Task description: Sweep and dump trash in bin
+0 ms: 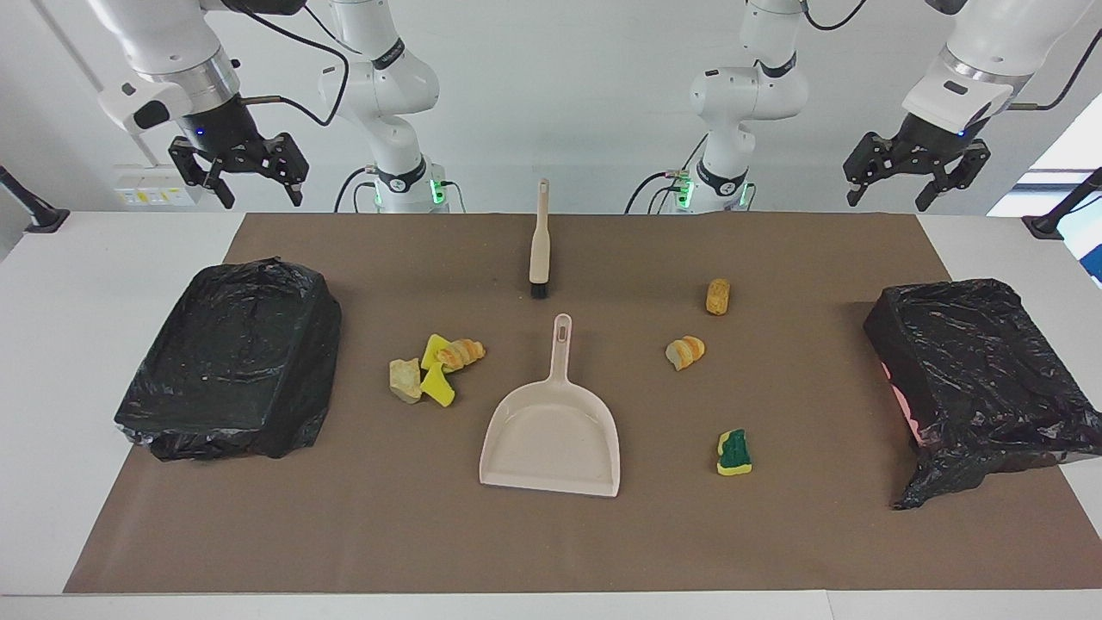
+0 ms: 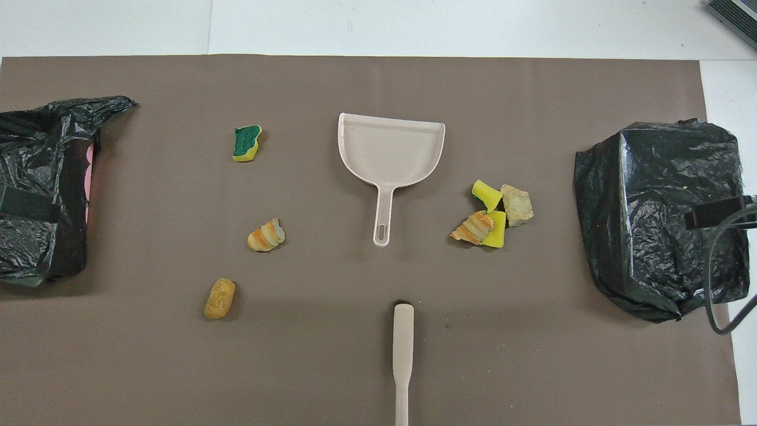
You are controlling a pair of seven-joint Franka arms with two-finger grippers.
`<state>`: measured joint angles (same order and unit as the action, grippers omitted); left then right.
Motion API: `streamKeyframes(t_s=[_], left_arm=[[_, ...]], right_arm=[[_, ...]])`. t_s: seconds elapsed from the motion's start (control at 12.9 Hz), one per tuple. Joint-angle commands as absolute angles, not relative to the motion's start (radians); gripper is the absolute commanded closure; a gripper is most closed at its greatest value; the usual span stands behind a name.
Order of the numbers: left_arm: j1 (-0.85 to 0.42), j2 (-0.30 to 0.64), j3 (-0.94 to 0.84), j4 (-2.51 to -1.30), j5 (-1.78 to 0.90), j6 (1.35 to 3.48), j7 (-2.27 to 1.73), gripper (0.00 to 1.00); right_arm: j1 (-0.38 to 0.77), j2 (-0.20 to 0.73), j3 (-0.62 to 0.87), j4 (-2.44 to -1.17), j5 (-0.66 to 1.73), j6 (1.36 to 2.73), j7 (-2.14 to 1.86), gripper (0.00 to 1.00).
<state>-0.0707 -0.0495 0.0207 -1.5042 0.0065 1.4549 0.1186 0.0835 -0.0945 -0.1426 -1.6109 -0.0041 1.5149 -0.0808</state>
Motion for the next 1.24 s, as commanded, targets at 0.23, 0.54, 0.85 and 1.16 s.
streamKeyframes(t_s=[0.23, 0.54, 0.85, 1.16], left_arm=[[-0.067, -0.063, 0.023, -1.514, -0.005, 1.445, 0.109, 0.00], [-0.074, -0.064, 0.021, -1.517, -0.006, 1.434, 0.109, 0.00], [-0.084, -0.067, 0.011, -1.526, -0.008, 1.448, 0.104, 0.00], [-0.135, -0.100, 0.009, -1.586, -0.009, 1.479, 0.086, 0.00]], right_arm=[[0.081, -0.092, -0.149, -1.605, 0.020, 1.520, -0.094, 0.00], [0.081, -0.092, -0.149, -1.606, 0.020, 1.520, -0.094, 0.00], [0.081, -0.092, -0.149, -1.605, 0.018, 1.520, -0.094, 0.00], [0.081, -0.092, -0.149, -1.606, 0.020, 1.520, -0.094, 0.00]])
